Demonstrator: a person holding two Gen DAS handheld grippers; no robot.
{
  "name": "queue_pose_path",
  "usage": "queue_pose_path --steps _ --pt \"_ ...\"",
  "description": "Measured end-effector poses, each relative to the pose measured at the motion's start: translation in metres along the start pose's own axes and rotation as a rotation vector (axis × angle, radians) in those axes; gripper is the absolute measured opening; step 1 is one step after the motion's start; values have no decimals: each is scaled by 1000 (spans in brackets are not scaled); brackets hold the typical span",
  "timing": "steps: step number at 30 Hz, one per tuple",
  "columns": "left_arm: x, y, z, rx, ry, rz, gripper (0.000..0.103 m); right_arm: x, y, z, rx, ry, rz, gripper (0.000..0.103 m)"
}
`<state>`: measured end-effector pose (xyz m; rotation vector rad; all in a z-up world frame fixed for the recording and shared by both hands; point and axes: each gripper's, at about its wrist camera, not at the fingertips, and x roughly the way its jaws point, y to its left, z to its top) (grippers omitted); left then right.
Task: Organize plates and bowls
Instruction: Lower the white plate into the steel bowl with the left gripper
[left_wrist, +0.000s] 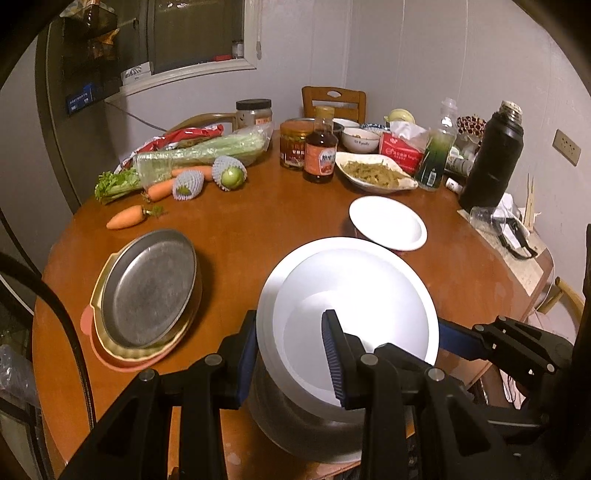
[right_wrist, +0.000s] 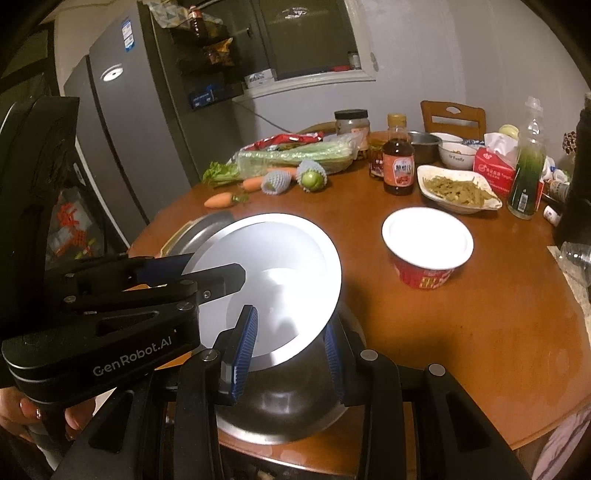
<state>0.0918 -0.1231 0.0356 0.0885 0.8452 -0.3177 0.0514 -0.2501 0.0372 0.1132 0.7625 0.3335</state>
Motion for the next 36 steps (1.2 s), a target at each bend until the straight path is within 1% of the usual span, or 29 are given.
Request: queue_pose_path --steps 10,18,27,36 --pt "9 -3 -15 4 42 0 34 3 2 -18 -24 39 -7 38" --pt "23 -3 -23 4 79 8 34 15 2 -27 -36 84 -21 38" --pt "34 -3 -26 2 99 10 34 26 -1 -32 -38 110 -36 38" --pt "40 1 -27 -7 100 3 34 33 -1 -33 -45 108 -48 38"
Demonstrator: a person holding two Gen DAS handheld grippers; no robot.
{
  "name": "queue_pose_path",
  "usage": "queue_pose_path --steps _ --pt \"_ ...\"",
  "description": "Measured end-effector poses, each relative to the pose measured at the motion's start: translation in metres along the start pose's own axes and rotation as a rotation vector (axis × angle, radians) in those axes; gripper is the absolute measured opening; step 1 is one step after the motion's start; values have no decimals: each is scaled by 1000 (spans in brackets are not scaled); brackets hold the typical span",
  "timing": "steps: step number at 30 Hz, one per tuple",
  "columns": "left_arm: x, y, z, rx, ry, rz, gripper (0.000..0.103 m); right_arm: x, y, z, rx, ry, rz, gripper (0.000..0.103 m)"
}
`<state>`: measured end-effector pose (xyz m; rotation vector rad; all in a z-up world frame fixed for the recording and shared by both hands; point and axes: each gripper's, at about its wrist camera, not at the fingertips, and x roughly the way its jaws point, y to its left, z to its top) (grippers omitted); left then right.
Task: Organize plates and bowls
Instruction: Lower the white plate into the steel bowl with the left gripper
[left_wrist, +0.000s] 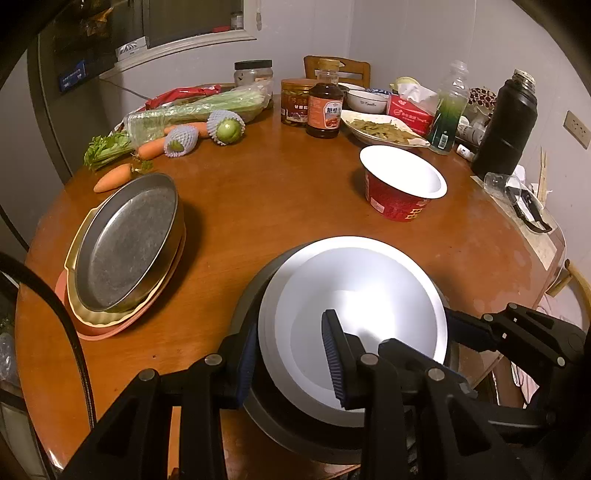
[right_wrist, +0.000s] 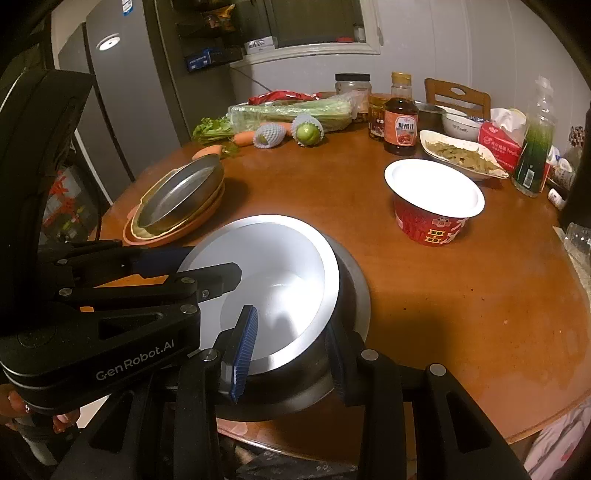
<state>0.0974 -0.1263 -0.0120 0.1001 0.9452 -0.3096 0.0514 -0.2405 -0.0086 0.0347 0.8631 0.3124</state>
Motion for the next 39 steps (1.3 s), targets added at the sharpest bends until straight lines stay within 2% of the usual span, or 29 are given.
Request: queue_pose_path --steps 24,39 --pt "-4 3 -2 -19 -16 -4 34 0 -1 0 12 -12 -12 41" --pt "-19 1 -2 -13 -34 31 34 -15 -8 1 22 -49 -28 44"
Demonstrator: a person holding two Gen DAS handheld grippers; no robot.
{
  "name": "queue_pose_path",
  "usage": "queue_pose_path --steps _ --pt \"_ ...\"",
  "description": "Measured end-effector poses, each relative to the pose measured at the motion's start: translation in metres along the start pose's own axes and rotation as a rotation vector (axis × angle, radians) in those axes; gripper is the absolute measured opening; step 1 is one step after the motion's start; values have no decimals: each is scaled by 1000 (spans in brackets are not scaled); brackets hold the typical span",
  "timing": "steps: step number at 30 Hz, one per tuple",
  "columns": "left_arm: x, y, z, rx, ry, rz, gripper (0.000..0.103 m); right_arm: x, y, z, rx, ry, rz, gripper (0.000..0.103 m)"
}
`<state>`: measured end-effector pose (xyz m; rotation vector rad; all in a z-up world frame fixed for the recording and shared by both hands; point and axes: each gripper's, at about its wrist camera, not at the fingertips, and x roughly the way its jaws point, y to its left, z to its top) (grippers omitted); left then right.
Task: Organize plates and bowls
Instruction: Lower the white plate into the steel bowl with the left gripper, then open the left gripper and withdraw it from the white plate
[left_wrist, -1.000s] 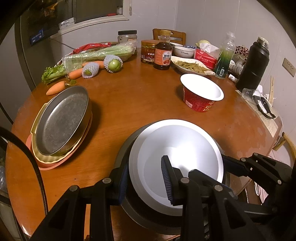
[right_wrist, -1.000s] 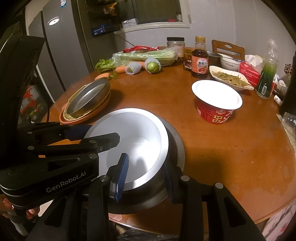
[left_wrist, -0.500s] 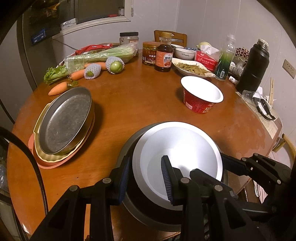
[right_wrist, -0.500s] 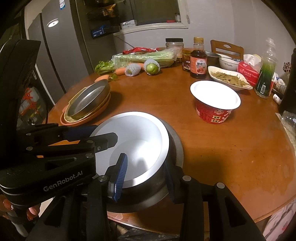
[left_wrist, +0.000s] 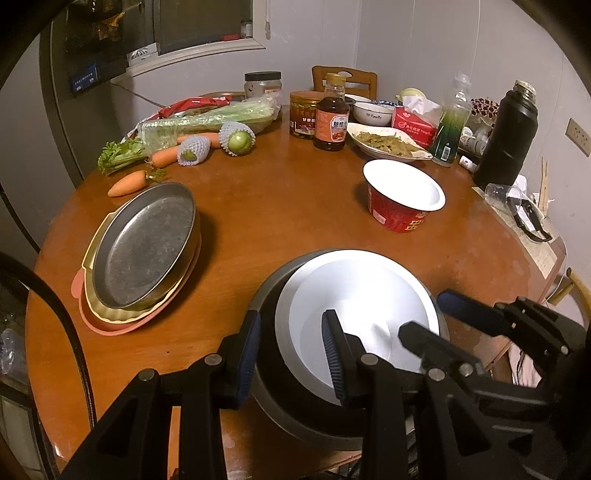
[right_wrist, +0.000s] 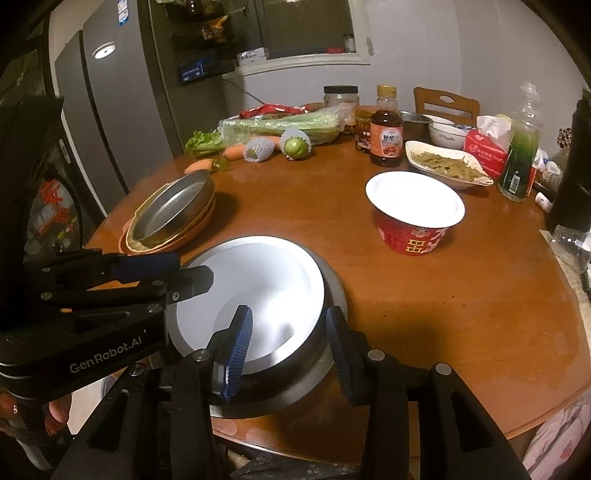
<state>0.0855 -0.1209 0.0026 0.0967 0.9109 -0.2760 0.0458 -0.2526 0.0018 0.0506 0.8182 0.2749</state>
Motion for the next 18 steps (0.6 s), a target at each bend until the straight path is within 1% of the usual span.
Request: queue_pose_path --steps 2,13,18 --pt "-2 -1 0 2 -3 -1 34 -3 -4 1 14 -11 6 47" --pt "-11 -7 4 14 -27 11 38 -15 -20 3 61 -41 -2 48" --pt "-15 -12 7 29 -39 20 43 -18 -29 4 85 -57 -10 52"
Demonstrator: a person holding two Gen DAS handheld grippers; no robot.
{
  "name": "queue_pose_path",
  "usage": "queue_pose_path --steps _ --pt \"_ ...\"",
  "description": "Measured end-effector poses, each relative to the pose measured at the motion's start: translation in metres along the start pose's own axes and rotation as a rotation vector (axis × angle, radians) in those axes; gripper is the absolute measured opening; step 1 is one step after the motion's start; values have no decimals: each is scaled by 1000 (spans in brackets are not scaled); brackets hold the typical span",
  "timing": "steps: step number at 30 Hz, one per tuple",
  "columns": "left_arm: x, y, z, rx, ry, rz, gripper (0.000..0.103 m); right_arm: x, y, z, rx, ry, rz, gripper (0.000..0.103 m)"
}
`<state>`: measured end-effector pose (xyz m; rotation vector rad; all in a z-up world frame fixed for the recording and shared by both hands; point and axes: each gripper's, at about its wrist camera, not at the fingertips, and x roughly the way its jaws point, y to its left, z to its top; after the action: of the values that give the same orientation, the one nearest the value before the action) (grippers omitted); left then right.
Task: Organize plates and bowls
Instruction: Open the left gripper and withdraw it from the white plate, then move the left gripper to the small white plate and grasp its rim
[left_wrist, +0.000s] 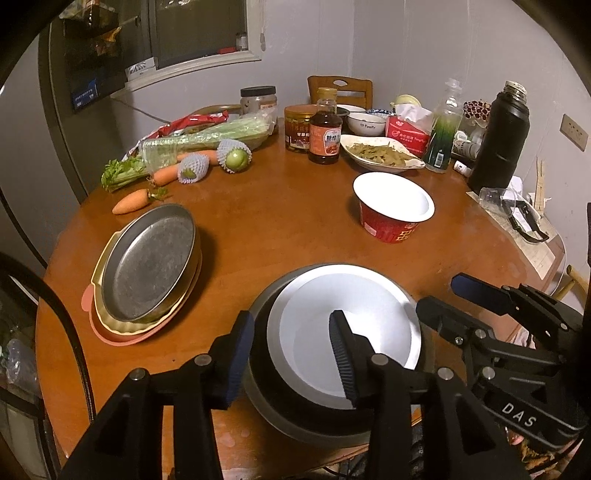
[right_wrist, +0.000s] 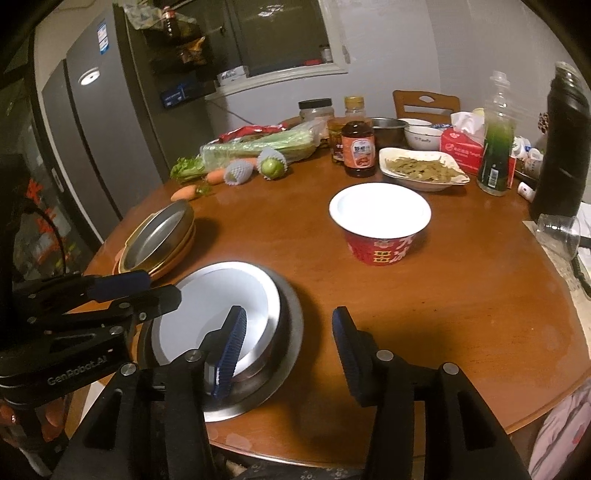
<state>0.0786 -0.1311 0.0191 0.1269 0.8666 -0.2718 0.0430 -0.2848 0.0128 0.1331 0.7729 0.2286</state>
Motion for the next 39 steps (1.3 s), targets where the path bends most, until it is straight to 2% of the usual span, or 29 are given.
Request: queue_pose_path --steps 8,19,26,39 --pt "2 -11 10 23 -11 -10 45 -4 -15 3 27 -16 -21 53" --pt "17 -25 33 53 -31 -55 45 -4 -50 14 94 -52 -93 57" --pt "27 -28 44 74 -40 -73 45 4 -71 17 139 -40 -136 63" --pt "53 -42 84 115 -20 -101 46 28 -93 39 172 -11 -179 64"
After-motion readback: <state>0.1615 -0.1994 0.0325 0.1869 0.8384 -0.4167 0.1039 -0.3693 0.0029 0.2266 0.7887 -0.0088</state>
